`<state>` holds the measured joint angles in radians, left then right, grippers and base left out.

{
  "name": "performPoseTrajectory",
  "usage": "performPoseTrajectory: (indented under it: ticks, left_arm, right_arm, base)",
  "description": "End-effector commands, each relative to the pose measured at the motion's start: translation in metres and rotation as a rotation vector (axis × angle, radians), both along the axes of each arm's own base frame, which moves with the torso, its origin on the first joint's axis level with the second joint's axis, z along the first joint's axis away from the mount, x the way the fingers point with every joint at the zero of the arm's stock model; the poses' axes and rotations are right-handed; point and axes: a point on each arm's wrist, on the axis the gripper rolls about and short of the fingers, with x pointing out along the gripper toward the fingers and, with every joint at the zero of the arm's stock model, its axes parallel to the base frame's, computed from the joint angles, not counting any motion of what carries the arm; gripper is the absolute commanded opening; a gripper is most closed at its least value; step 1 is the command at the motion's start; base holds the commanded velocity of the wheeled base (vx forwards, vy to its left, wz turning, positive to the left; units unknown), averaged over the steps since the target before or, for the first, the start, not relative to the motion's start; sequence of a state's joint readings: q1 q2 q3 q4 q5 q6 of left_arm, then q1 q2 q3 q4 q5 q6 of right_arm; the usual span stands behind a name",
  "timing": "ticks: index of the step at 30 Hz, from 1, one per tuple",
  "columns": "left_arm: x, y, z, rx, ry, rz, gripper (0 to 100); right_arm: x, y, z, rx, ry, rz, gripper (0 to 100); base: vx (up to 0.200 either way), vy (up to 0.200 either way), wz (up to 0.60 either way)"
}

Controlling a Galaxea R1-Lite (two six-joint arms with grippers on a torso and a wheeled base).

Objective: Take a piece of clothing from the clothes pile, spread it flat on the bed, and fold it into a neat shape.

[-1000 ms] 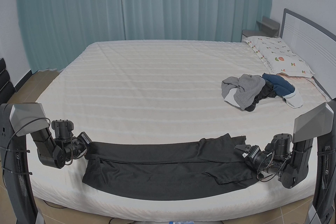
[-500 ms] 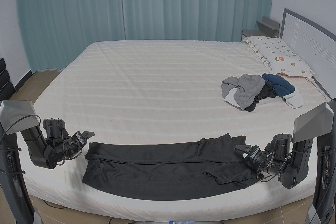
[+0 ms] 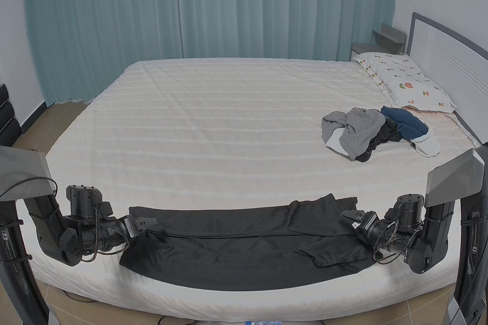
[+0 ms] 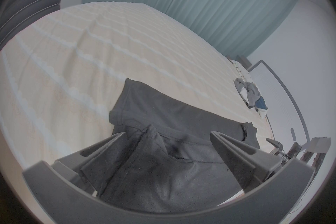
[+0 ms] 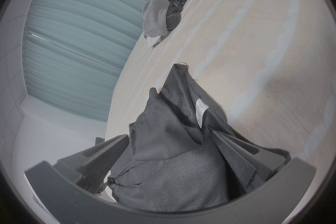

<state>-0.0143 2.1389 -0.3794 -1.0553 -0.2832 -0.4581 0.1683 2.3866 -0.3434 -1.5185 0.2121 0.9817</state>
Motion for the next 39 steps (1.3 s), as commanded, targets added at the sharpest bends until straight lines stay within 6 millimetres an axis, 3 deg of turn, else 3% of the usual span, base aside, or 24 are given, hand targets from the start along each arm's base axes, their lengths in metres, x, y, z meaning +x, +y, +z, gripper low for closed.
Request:
performPoseTrajectory:
  ticks: [1,10,11,26,39]
  left_arm:
    - [-0.001,-0.008,-0.008,0.019,0.026,-0.013,100]
    - [0.007,-0.011,-0.024,0.073,0.059,0.025,100]
    - [0.008,-0.011,-0.025,0.08,0.06,0.033,0]
    - [0.012,-0.005,-0.023,0.228,0.042,0.162,0]
    - [0.022,-0.004,-0.026,0.253,0.101,0.19,0]
  right_arm:
    - [0.0,0.0,-0.001,0.0,0.002,0.001,100]
    - [0.0,0.0,-0.001,0.0,0.001,0.0,100]
    - [0.0,0.0,-0.001,0.0,0.001,0.0,100]
    - [0.0,0.0,0.0,0.0,0.001,0.0,100]
    - [-0.002,0.0,-0.001,0.002,-0.015,0.0,100]
  base:
    - [0.0,0.0,0.0]
    - [0.0,0.0,0.0]
    - [0.0,0.0,0.0]
    - [0.0,0.0,0.0]
    - [0.0,0.0,0.0]
